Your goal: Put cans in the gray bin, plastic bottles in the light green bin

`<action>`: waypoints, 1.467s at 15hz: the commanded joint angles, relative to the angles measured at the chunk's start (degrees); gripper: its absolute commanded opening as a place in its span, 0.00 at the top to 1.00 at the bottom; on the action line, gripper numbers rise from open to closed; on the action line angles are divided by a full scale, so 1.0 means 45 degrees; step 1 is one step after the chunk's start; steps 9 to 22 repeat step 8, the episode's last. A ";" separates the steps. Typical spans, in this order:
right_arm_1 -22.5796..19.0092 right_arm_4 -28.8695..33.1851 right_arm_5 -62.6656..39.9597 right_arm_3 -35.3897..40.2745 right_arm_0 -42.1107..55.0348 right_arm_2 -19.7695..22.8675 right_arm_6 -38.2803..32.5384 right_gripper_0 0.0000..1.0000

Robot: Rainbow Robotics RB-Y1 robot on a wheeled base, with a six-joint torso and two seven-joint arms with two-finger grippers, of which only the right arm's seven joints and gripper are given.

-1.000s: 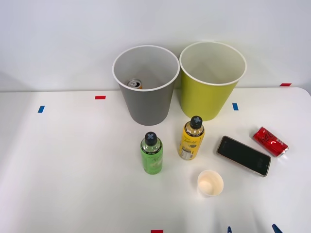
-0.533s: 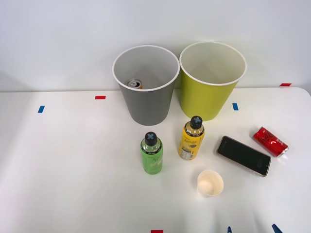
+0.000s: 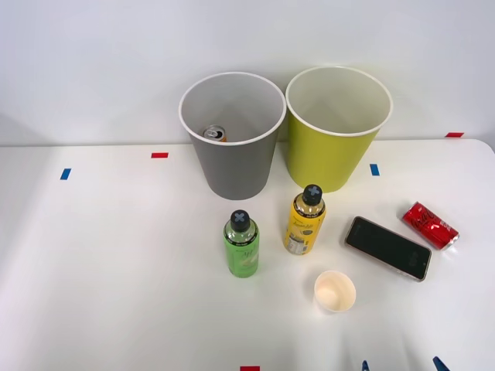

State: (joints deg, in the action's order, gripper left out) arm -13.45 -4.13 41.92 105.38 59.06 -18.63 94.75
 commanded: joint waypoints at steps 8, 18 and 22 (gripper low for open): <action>0.0000 0.0000 0.0000 0.0000 0.0000 0.0000 0.0000 0.00; 0.0000 0.0000 0.0000 0.0000 0.0000 0.0000 0.0000 0.00; 0.0000 0.0000 0.0000 0.0000 0.0000 0.0000 0.0000 0.00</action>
